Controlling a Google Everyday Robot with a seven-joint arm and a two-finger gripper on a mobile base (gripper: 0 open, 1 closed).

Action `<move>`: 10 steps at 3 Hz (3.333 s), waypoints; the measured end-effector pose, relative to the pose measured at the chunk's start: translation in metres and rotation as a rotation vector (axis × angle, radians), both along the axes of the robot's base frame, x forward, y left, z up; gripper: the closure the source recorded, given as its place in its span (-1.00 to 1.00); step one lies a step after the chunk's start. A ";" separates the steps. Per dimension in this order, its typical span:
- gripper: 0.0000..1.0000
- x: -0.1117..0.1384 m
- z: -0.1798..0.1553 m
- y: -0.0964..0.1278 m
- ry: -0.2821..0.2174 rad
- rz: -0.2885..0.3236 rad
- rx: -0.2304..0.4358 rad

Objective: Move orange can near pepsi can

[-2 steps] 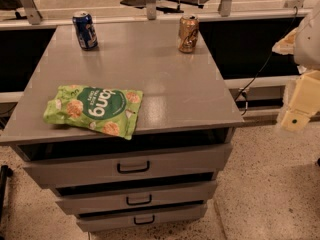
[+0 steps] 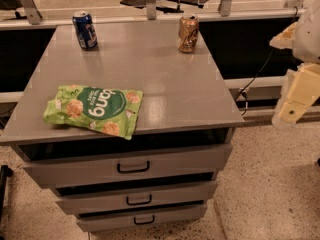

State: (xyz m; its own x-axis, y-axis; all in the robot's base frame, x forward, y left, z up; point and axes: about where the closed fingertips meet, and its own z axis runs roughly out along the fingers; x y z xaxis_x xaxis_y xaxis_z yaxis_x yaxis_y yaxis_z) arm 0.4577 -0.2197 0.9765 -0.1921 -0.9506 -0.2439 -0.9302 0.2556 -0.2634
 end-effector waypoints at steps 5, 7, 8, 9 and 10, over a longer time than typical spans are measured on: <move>-1.00 0.249 0.007 0.043 -0.291 0.091 0.375; -1.00 0.258 0.008 0.039 -0.329 0.058 0.410; -1.00 0.288 -0.001 0.022 -0.405 -0.007 0.517; -1.00 0.319 -0.015 0.009 -0.445 -0.049 0.620; -1.00 0.342 -0.033 0.023 -0.418 -0.053 0.729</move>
Offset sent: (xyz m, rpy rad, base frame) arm 0.2253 0.0120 -0.0318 0.3080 -0.2095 0.0736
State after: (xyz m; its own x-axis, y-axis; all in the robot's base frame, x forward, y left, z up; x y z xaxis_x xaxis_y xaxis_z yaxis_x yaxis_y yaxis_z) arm 0.7997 -0.1972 0.9440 0.0106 -0.5197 -0.8543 -0.7744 0.5362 -0.3358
